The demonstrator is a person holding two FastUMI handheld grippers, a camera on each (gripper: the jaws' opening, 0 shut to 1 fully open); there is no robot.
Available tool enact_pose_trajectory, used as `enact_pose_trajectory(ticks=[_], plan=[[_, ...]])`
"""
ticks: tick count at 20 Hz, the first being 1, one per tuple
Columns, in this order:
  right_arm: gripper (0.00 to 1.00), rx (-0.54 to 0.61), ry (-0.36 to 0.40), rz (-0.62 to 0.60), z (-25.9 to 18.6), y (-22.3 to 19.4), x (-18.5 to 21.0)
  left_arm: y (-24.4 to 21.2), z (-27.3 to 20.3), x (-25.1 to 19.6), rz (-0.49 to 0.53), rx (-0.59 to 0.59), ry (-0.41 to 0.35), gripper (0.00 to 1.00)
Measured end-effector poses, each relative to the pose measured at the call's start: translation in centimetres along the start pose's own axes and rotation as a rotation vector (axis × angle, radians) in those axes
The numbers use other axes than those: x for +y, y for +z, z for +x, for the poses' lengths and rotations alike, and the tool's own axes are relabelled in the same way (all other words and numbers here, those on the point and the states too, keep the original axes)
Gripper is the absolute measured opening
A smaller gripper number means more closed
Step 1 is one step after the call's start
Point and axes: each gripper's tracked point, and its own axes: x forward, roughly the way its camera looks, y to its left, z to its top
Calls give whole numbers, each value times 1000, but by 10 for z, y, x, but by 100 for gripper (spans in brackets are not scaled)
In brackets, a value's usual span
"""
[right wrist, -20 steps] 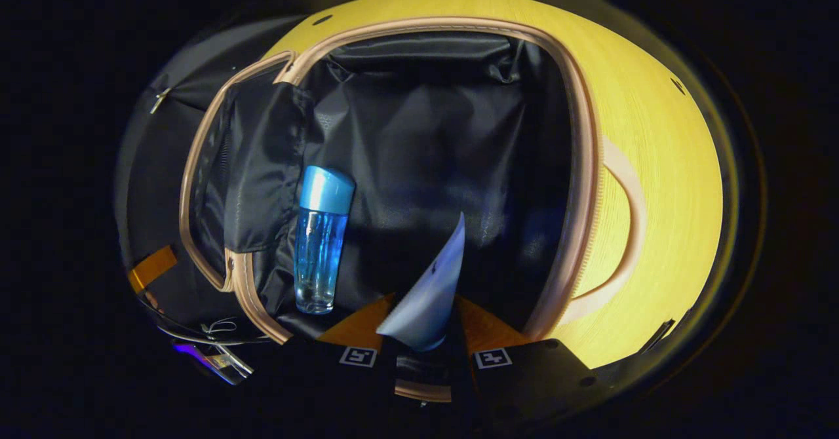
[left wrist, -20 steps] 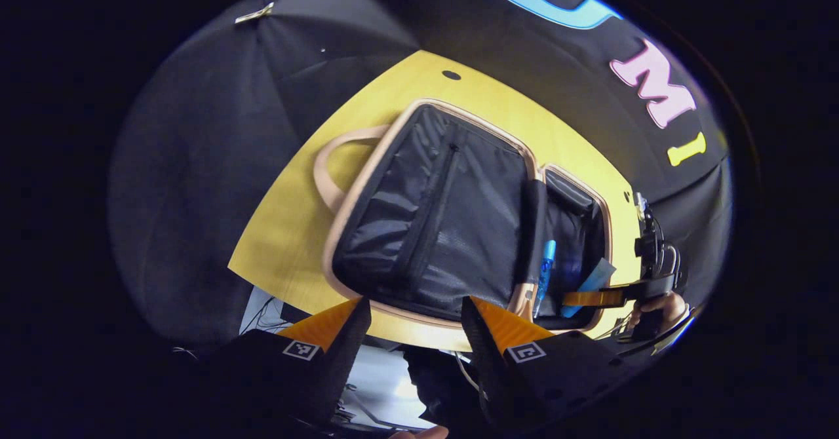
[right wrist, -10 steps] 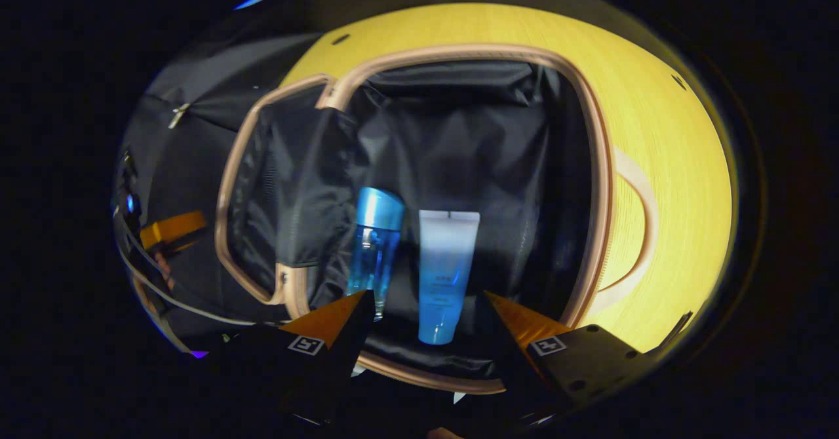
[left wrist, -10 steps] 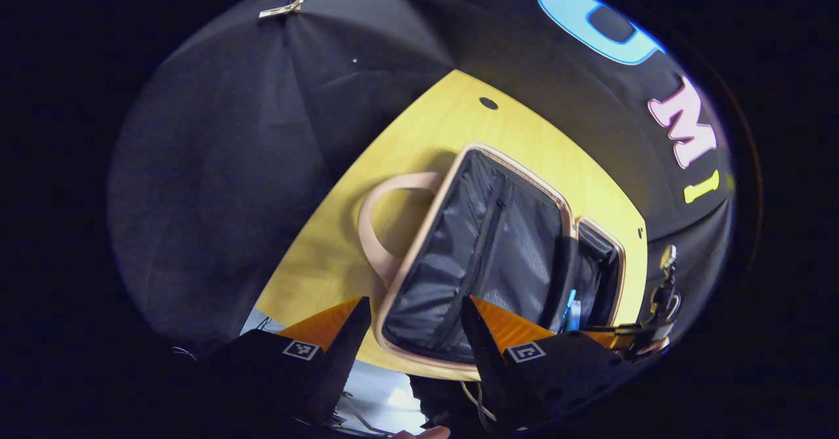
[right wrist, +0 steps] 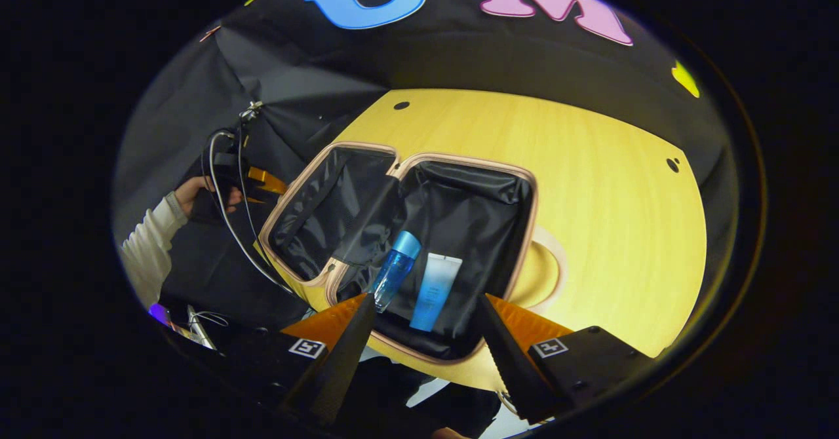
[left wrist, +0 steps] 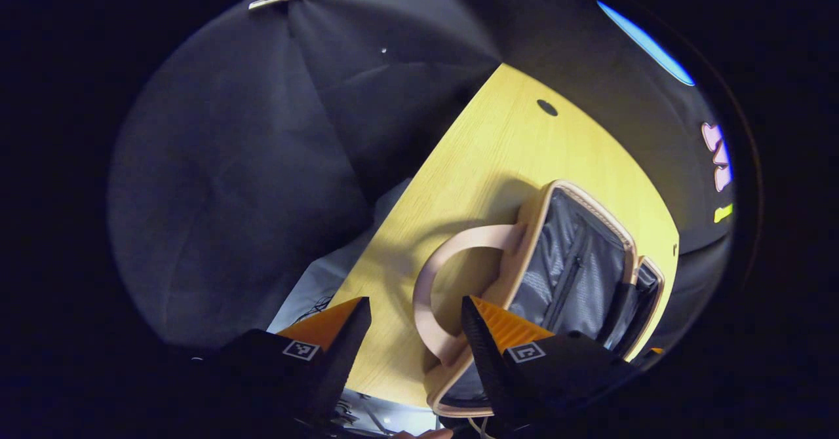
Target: First open the suitcase, pack the skin care products into it, and then close the suitcase.
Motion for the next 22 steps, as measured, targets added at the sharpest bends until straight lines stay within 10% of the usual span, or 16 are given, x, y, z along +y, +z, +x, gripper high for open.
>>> enact_pose_trajectory(ticks=[4, 9, 22], plan=[[98, -42, -40, 56, -13, 6, -18, -3, 30, -9, 40, 61, 25, 87], [98, -81, -45, 91, -22, 14, -24, -6, 37, -8, 121, 73, 81, 18], [98, -170, 39, 56, -41, 35, -15, 32, -112, -83, 156, -200, -181, 6]])
